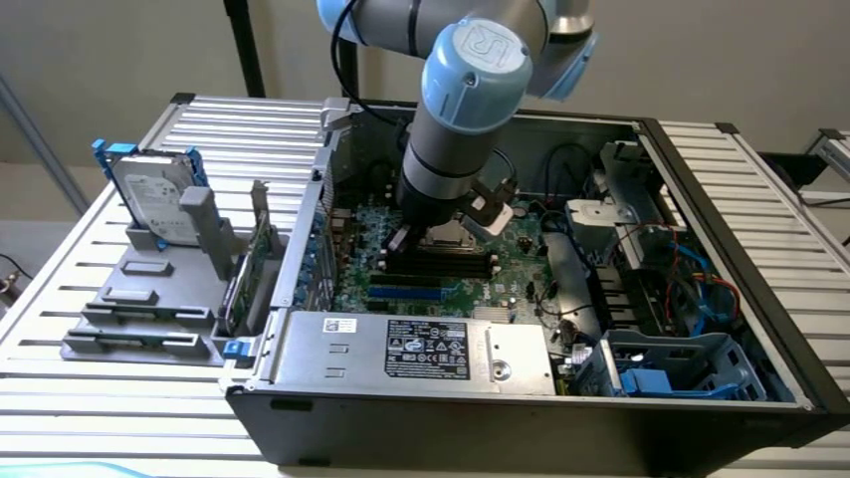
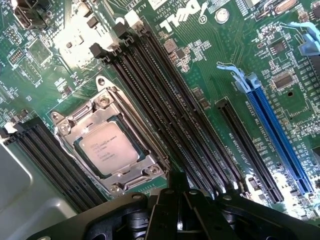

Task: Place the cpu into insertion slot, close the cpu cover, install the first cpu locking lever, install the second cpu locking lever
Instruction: 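Install the second cpu locking lever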

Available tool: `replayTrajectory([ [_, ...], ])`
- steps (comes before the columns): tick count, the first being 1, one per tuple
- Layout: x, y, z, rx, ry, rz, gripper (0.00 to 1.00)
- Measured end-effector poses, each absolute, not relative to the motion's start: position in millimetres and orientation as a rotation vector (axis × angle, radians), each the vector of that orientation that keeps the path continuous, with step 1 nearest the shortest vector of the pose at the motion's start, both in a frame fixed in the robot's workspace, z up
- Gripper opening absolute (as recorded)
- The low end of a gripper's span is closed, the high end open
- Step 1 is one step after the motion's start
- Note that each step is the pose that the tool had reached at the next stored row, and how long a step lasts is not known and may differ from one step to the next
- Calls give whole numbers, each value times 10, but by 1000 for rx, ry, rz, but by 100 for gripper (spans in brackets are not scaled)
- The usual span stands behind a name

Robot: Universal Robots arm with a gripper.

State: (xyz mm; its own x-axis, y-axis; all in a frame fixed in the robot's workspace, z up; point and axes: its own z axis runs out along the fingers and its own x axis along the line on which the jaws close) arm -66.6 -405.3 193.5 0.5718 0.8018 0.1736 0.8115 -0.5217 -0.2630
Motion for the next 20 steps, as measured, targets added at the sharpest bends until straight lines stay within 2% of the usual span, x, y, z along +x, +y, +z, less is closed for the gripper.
replayTrajectory([
  [4, -669, -4057, 1950, -2512, -1330, -28, 11],
  [20, -680, -4030, 2119, -2514, -1331, -27, 11],
])
